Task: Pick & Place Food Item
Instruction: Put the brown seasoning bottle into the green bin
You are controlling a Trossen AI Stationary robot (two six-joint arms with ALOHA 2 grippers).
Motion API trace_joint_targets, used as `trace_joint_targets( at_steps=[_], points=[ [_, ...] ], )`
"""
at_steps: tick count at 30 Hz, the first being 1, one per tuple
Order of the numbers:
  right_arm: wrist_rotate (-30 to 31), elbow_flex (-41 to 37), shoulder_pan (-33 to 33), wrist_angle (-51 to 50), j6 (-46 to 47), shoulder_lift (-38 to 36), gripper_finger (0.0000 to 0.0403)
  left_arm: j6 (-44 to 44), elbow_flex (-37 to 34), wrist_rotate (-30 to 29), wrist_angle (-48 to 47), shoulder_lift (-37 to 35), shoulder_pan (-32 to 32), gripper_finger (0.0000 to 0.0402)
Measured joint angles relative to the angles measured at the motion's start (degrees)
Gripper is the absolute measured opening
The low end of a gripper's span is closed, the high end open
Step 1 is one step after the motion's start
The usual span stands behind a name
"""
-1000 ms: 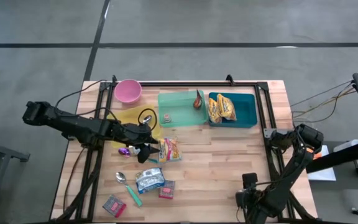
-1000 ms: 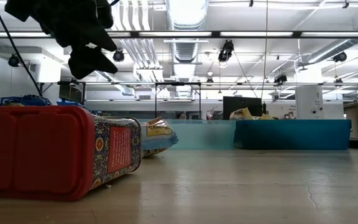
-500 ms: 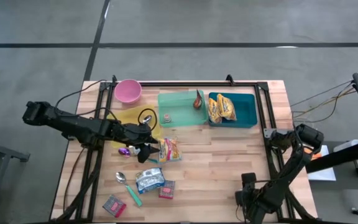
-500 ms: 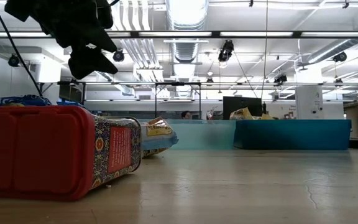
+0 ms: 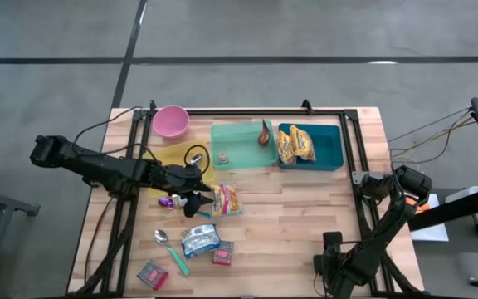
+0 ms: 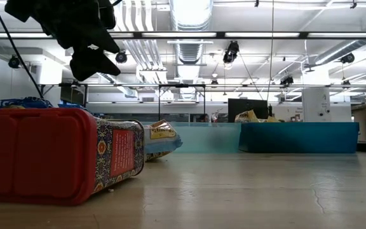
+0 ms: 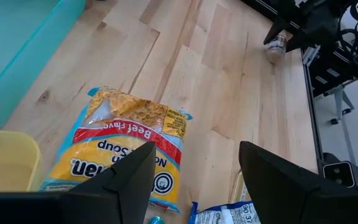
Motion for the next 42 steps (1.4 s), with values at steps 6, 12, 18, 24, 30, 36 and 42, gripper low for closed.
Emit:
trace_joint_targets(
  at_steps=[6,12,18,24,30,36,42],
  points=[
    [0.1,-0.2,0.0,0.3,0.4,0.0,0.0185,0.0,0.0,0.0,0.0,0.0,0.0,0.024],
    [0.1,-0.2,0.0,0.8,1.0,0.0,0.0185,0.0,0.0,0.0,0.0,0.0,0.0,0.024],
    [1.3,-0.2,0.0,0.8,4.0,0.0,0.0185,0.0,0.0,0.0,0.0,0.0,0.0,0.024],
    [8.7,0.1,0.0,0.6,6.7,0.0,0.0185,-1.2,0.0,-0.1,1.0,0.1,0.0,0.024],
    [22.2,1.2,-0.4,-0.8,11.2,0.0,0.0185,-16.6,0.0,-2.8,7.8,3.4,0.0,0.024],
    [36.2,2.6,-4.0,-0.8,9.2,0.0,0.0185,-21.6,0.8,-2.6,16.0,10.1,0.0,0.024],
    [38.8,4.6,-11.7,-0.6,2.0,-0.1,0.0185,-20.4,6.7,-1.2,16.8,15.9,0.0,0.024]
  ],
)
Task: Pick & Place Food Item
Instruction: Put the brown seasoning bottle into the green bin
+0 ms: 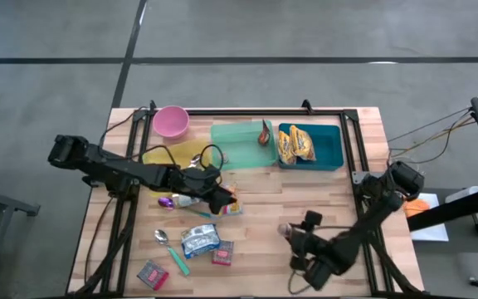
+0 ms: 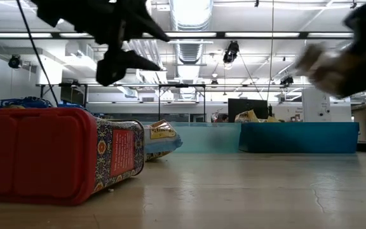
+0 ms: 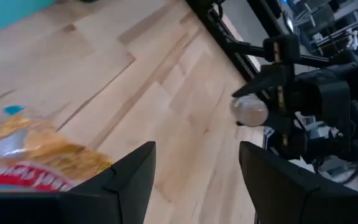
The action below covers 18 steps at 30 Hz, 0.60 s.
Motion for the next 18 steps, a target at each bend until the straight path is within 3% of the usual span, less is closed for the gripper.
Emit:
trace_joint_targets(
  at_steps=[8,18],
  points=[
    [4.2,3.5,-7.7,0.5,-9.3,0.0,0.0185,2.3,7.4,0.2,-0.9,6.1,0.0,0.024],
    [4.5,5.4,-10.9,5.3,-18.9,0.0,0.0185,6.6,11.7,6.1,-0.4,12.8,-0.1,0.024]
  ],
)
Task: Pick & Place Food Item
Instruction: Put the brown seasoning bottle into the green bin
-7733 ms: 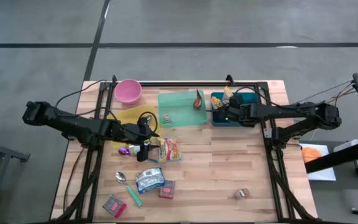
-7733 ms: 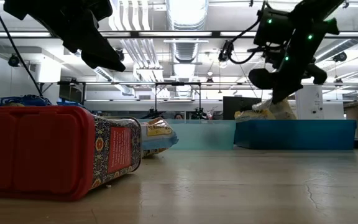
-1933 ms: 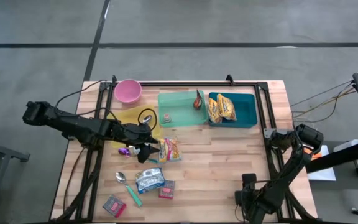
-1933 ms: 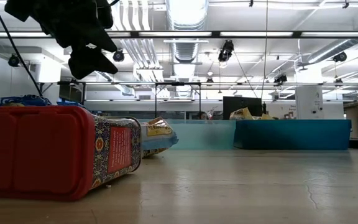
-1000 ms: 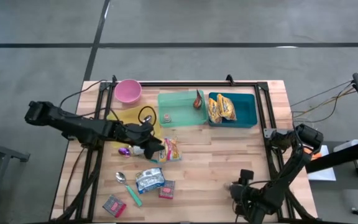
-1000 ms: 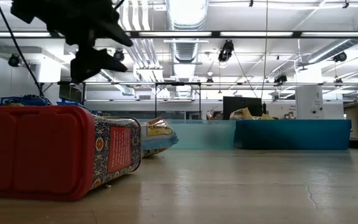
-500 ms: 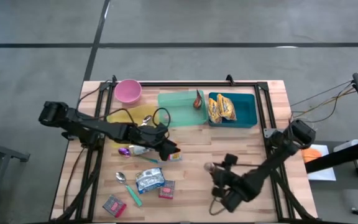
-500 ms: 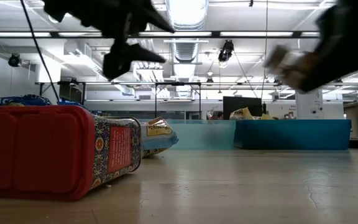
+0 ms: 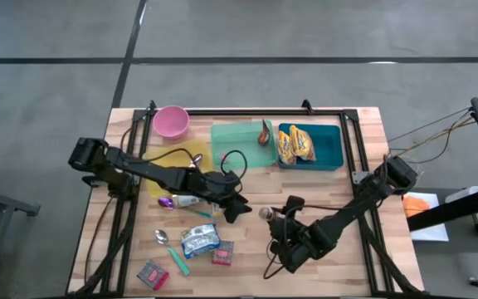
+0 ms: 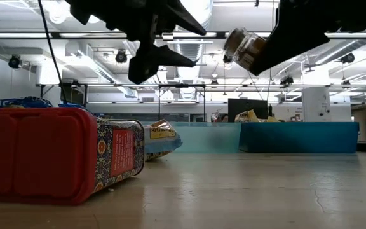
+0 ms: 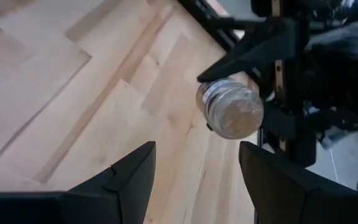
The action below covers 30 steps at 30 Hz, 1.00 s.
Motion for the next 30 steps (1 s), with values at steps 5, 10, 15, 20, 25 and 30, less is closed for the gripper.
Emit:
trace_joint_targets(
  at_steps=[5,10,15,20,25,30],
  points=[
    [-0.4,-0.4,-1.5,0.7,-0.8,0.0,0.0185,0.0,2.9,1.1,0.5,2.6,-0.1,0.024],
    [-0.8,-0.8,-2.2,1.4,-1.6,0.0,0.0185,0.0,4.4,1.4,0.4,3.4,-0.2,0.024],
    [-0.9,-0.9,-2.9,4.2,-4.5,0.0,0.0185,-0.1,4.6,1.3,0.6,3.5,-0.2,0.024],
    [-1.5,-0.8,-4.3,6.8,-7.9,0.0,0.0185,-0.2,4.4,1.1,0.6,3.5,-0.3,0.024],
    [-2.2,-0.6,-5.2,7.1,-8.9,0.0,0.0185,-0.1,4.4,0.8,0.2,3.5,-0.4,0.024],
    [-2.4,-0.1,-5.3,7.2,-9.8,0.0,0.0185,0.4,4.4,0.1,-0.1,3.5,-0.5,0.024]
  ],
)
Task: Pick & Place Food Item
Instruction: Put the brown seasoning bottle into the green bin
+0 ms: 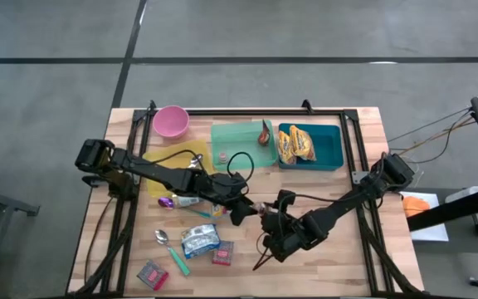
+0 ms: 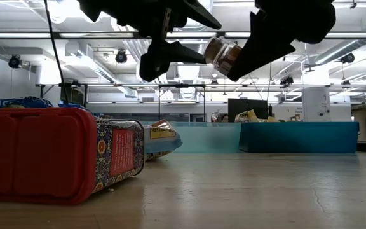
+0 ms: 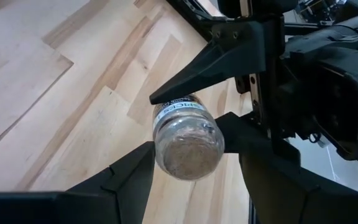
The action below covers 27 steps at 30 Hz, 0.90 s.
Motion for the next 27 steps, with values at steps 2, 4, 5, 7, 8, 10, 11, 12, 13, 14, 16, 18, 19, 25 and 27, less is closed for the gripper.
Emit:
trace_joint_targets(
  at_steps=[2,4,5,7,8,10,11,12,13,14,16,18,19,25,27],
  points=[
    [0.4,0.2,-0.1,1.1,-0.1,0.0,0.0185,0.4,0.0,0.0,0.3,0.0,-0.1,0.024],
    [0.4,0.2,-0.2,1.3,-0.1,0.0,0.0185,1.1,0.0,-0.3,0.0,0.0,-0.2,0.024],
    [0.4,0.2,-0.2,1.6,-0.1,0.0,0.0185,1.4,0.0,0.0,-0.1,0.0,-0.2,0.024],
    [0.4,0.2,-0.2,1.9,-0.3,0.0,0.0185,1.5,0.0,-0.1,0.0,0.0,-0.4,0.024],
    [0.4,0.2,-0.1,2.0,-0.3,0.0,0.0185,1.5,0.0,0.0,0.1,0.0,-0.4,0.024],
    [0.3,0.2,-0.3,2.5,-1.0,0.0,0.0185,1.2,0.0,-0.1,0.0,0.0,-0.4,0.024],
    [0.1,0.1,-0.4,2.9,-1.6,0.0,0.0185,1.1,0.0,-0.2,-0.2,0.0,-0.4,0.024],
    [0.1,0.1,-0.4,3.4,-2.3,0.0,0.0185,1.1,0.0,-0.6,-0.3,0.0,-0.4,0.024],
    [0.0,0.0,-0.4,4.3,-3.2,0.0,0.0185,1.1,0.0,-1.0,-0.1,0.0,-0.4,0.024],
    [-0.1,0.1,-0.4,5.6,-3.9,0.0,0.0185,1.1,0.0,-0.9,0.3,0.0,-0.4,0.024],
    [-0.3,0.2,-0.5,6.2,-4.6,0.0,0.0185,1.1,0.0,-0.9,0.3,0.0,-0.4,0.024],
    [-0.3,0.2,-0.6,6.1,-4.6,0.0,0.0185,1.1,0.0,-0.9,0.2,0.0,-0.4,0.024],
    [-0.4,0.2,-0.7,6.1,-4.6,0.0,0.0185,1.1,0.0,-1.0,0.1,0.0,-0.4,0.024],
    [0.0,0.4,-0.9,5.9,-4.7,0.0,0.0185,1.1,0.0,-0.4,-0.2,0.0,-0.4,0.024],
    [0.1,0.6,-1.0,6.0,-5.0,0.0,0.0185,1.1,0.0,-0.2,-0.2,0.0,-0.4,0.024]
  ],
)
